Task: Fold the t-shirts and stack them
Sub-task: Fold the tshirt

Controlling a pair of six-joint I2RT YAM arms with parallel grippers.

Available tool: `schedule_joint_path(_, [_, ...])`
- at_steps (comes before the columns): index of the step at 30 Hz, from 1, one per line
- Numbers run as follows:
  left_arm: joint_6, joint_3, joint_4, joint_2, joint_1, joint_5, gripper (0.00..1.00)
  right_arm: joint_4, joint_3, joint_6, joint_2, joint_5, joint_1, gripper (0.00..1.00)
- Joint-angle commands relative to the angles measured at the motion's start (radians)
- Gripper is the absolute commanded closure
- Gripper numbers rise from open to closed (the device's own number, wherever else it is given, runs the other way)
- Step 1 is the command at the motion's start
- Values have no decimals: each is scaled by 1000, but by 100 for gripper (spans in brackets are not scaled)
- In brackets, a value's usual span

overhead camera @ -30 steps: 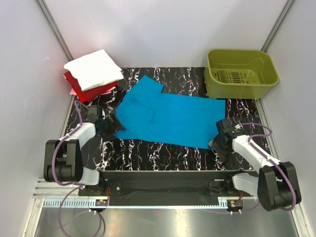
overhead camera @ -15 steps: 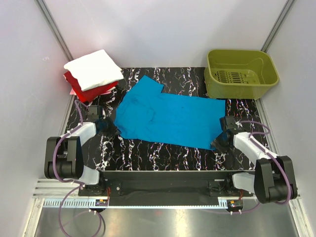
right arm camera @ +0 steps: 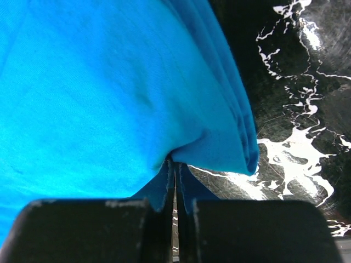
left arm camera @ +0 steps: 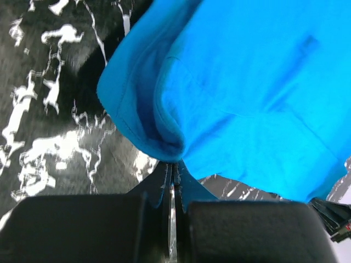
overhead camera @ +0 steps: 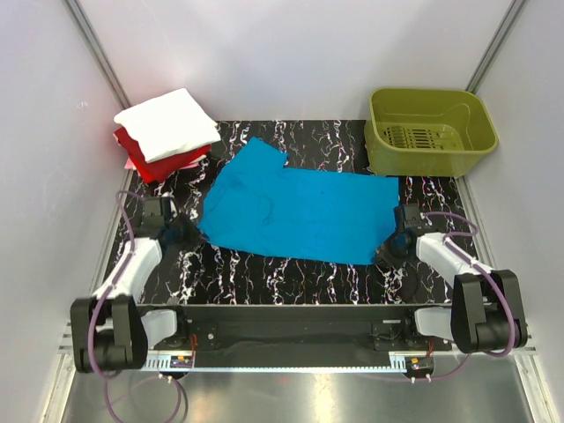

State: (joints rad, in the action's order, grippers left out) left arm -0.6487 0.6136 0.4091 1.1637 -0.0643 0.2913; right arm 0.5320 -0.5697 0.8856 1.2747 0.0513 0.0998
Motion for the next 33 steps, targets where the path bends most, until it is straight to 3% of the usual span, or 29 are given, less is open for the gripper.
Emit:
schedule_joint_path(1, [-12, -29, 97, -87, -6, 2, 100, 14, 27, -19, -21, -19, -6, 100])
schedule_joint_path(8, [-80, -34, 238, -234, 8, 11, 100, 109, -5, 7, -64, -82, -8, 100])
schedule_joint_path(20, [-82, -48, 591, -519, 8, -43, 100, 358, -15, 81, -348, -124, -23, 100])
schedule_joint_path(22, [-89, -26, 632, -578, 9, -27, 96, 397, -27, 79, -363, -120, -23, 100])
schedule_joint_path(25, [-60, -5, 689, -653, 20, 38, 85, 443, -41, 81, -399, -71, -23, 100])
schedule_joint_path(29, [-8, 111, 781, -673, 31, -27, 60, 490, -65, 53, -466, -35, -23, 98])
schedule_joint_path(30, [51, 138, 796, -652, 29, -55, 47, 505, -70, 61, -477, -30, -23, 91])
schedule_joint_path(31, [78, 164, 813, -627, 29, -82, 40, 520, -81, 61, -491, -24, -23, 71])
schedule_joint_path(32, [105, 194, 820, -577, 29, -113, 34, 517, -87, 56, -512, 7, -23, 62])
schedule_joint_path(33, [153, 237, 806, -556, 29, -115, 21, 510, -91, 40, -523, 28, -23, 52])
